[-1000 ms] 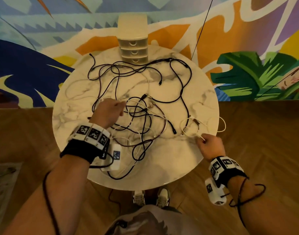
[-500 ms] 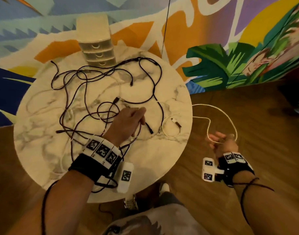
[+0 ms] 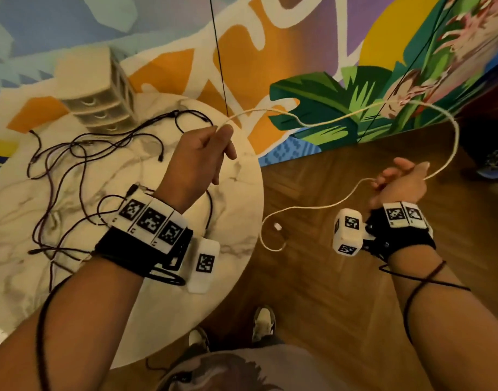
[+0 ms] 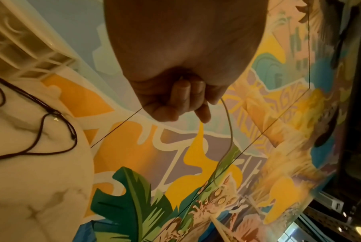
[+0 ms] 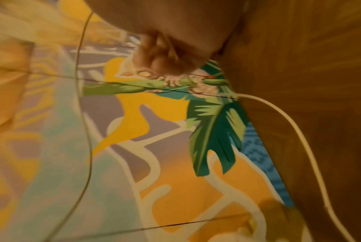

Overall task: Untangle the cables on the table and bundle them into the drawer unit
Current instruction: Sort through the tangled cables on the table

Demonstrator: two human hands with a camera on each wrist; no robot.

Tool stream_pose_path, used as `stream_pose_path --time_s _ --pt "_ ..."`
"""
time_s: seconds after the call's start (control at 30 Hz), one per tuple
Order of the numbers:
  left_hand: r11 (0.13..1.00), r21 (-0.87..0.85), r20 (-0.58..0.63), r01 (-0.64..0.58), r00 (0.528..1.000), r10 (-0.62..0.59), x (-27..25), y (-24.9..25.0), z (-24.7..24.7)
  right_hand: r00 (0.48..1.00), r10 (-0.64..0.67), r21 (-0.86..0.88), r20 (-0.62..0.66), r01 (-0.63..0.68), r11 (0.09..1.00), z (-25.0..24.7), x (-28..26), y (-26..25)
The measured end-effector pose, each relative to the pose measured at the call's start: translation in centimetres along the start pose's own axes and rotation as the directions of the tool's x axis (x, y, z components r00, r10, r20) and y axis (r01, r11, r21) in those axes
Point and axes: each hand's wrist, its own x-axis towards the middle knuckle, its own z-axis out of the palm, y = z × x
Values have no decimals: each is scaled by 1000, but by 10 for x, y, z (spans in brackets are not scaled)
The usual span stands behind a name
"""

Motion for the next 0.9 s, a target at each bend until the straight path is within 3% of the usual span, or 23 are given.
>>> stream_pose_path --time_s 0.07,0.13,0.23,0.3,0.43,0.5,0.6,0.7,0.83,0.9 --pt "999 36 12 2 1000 -2 4 2 14 983 -178 -19 54 179 984 0 4 -9" --pt "998 64 -2 1 1000 -1 8 5 24 955 -204 -223 217 252 942 -7 7 5" --pt "997 71 -46 -15 999 18 13 13 35 866 63 -572 497 272 774 -30 8 47" --pt "997 69 -67 -26 997 30 15 20 37 816 140 -627 561 308 715 -37 9 58" --pt "999 -49 -61 -7 998 4 18 27 41 874 24 -580 485 301 757 -38 16 50" --pt "995 -102 -26 12 1000 -14 17 27 45 892 87 -728 444 303 615 -53 28 69" --pt "1000 19 3 -24 1000 24 16 28 51 887 259 -891 383 281 356 -88 46 100" --pt "994 94 47 -63 997 59 13 30 60 893 263 -913 366 290 286 -100 51 102" --pt "978 131 225 -162 966 130 8 42 76 865 300 -916 401 368 163 -93 49 98" --pt "967 136 262 -217 949 176 9 50 82 869 285 -915 404 378 144 -95 51 99"
